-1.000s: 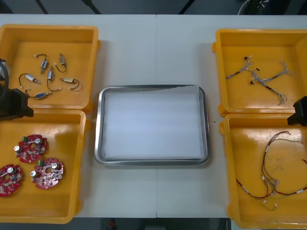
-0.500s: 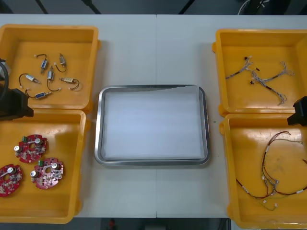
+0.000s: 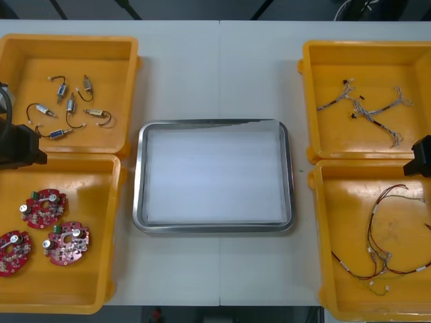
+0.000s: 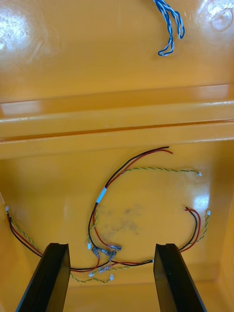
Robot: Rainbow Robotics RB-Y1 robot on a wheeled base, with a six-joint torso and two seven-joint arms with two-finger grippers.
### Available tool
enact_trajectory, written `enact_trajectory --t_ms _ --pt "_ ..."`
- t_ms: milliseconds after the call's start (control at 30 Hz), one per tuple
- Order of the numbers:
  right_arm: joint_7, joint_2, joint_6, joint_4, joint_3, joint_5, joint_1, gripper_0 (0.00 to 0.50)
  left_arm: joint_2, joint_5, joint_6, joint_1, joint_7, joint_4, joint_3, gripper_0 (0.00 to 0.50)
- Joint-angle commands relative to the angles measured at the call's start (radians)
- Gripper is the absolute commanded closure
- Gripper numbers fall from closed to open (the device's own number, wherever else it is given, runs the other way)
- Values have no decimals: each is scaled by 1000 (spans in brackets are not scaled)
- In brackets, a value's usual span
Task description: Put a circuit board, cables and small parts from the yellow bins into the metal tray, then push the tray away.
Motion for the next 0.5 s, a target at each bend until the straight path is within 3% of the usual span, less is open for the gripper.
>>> enact_trajectory --t_ms 33,500 --pt "-54 10 6 -7 -1 2 -22 0 -6 -9 -8 3 42 -18 30 0" --pt "-56 6 14 13 16 -1 8 0 -9 -2 -7 20 42 -18 -3 0"
